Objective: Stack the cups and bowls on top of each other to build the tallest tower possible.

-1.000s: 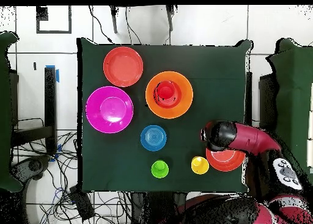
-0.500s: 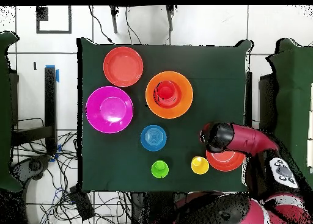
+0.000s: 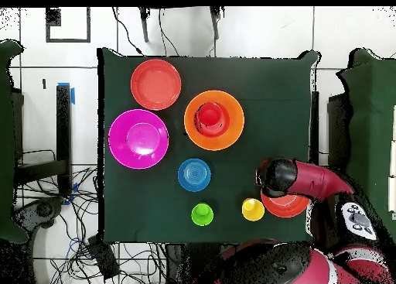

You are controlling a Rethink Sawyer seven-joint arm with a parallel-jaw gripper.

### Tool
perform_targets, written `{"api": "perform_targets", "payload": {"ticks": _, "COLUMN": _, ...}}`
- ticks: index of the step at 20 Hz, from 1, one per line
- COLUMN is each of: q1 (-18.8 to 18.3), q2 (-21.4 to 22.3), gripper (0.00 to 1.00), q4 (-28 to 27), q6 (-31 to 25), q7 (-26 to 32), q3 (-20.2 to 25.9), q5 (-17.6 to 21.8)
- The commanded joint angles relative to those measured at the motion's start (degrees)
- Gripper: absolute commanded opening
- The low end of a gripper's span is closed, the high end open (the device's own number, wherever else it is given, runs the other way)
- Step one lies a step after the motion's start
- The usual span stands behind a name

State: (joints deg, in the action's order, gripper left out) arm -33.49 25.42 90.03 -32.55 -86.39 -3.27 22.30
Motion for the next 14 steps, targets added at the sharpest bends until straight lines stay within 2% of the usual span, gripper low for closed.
{"api": "perform_targets", "payload": {"ticks": 1, "q1": 2.0, "q2": -3.4, "gripper": 1.00, "q4": -2.2, "q6": 4.6, "q7": -2.1, "q3": 2.8, "q5": 4.6}}
{"api": "perform_targets", "payload": {"ticks": 14, "q1": 1.8, "q2": -4.9, "gripper": 1.00, "q4": -2.9, "q6": 6.4, "q7": -2.2, "q3": 3.0, "q5": 5.1}}
